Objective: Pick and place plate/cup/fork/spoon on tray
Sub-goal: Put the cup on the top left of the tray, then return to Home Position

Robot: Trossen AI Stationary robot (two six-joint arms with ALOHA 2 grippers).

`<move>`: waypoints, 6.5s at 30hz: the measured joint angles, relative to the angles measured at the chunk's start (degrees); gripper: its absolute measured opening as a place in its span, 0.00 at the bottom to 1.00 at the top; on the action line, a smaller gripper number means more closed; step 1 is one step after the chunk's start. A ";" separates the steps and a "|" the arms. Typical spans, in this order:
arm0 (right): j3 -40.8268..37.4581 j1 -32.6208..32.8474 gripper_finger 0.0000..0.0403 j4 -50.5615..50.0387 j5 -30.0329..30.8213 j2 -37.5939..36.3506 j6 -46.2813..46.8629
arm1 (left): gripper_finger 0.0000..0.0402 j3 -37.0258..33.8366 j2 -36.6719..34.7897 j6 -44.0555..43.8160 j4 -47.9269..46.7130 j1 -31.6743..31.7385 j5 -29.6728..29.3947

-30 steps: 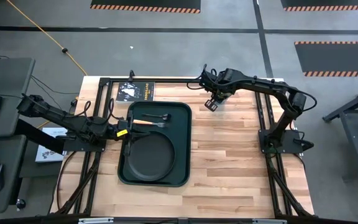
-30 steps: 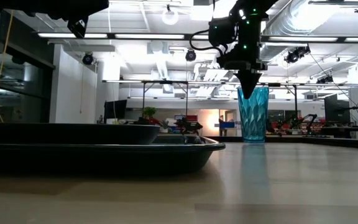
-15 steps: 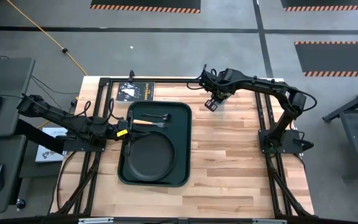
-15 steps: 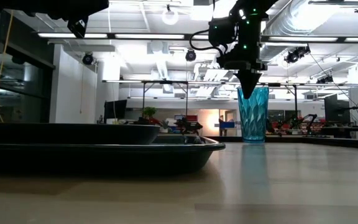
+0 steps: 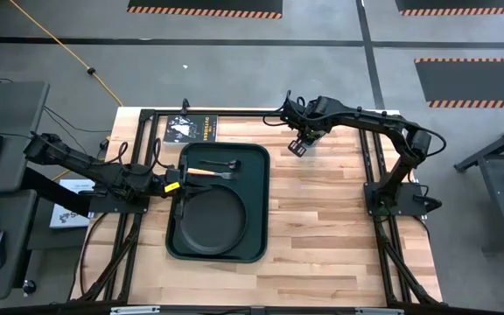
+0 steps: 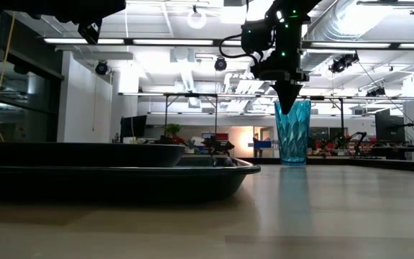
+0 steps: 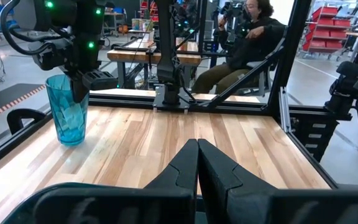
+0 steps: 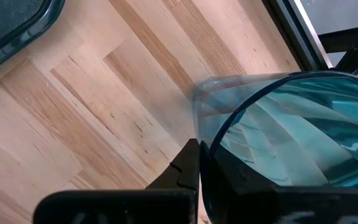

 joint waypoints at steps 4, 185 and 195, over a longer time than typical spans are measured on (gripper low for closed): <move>0.00 0.00 0.00 0.00 0.00 0.00 -0.17 | 0.00 0.00 -0.02 0.00 -0.05 0.01 0.00; 36.09 16.84 0.44 -4.51 -10.69 24.38 -6.86 | 0.00 0.02 0.00 -1.40 0.17 0.02 0.04; 37.41 16.52 0.44 -4.57 -10.95 22.62 -7.41 | 0.00 0.02 -0.02 -1.38 0.16 0.02 0.04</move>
